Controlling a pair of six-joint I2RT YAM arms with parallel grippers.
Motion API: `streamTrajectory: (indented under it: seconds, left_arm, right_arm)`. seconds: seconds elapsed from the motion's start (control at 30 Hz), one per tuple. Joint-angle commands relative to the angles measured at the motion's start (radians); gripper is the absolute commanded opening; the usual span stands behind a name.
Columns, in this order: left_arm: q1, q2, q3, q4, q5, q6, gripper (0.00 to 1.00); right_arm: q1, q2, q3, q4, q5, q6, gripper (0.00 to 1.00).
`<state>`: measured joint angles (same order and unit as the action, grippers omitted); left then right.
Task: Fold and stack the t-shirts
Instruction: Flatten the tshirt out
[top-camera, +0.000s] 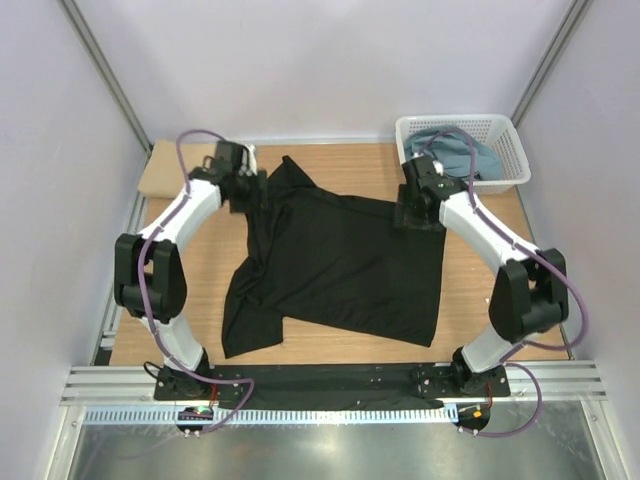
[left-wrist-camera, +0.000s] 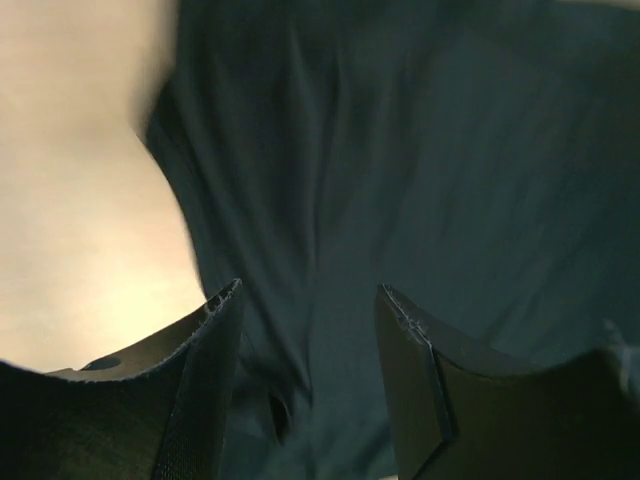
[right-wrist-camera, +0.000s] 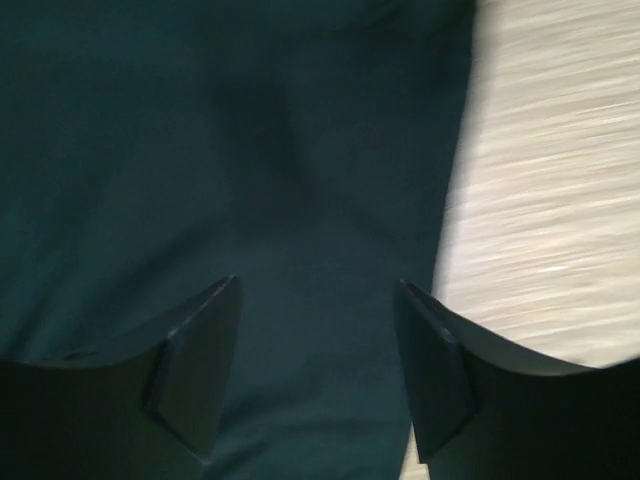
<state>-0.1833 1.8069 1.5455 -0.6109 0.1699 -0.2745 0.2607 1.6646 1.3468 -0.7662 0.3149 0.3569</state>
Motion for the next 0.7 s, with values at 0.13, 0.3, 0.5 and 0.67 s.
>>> streamTrajectory:
  seconds: [0.13,0.3,0.5,0.67]
  left_arm:
    - [-0.176,-0.173,-0.356,-0.070,-0.138,-0.074,0.55]
    - [-0.206,-0.188,-0.375,-0.124,-0.255,-0.118,0.50]
    - [-0.216,-0.218,-0.400,-0.162,-0.309,-0.144,0.52]
    - [-0.220,-0.238,-0.430,-0.147,-0.342,-0.158,0.51]
  right_arm:
    - [0.159,-0.233,-0.345,0.093,-0.290,0.163,0.57]
    - [0.235,-0.272,-0.440,0.113,-0.286,0.177,0.54]
    - [0.241,-0.296,-0.498,0.131,-0.286,0.189,0.54]
    - [0.242,-0.292,-0.528,0.145,-0.290,0.189,0.50]
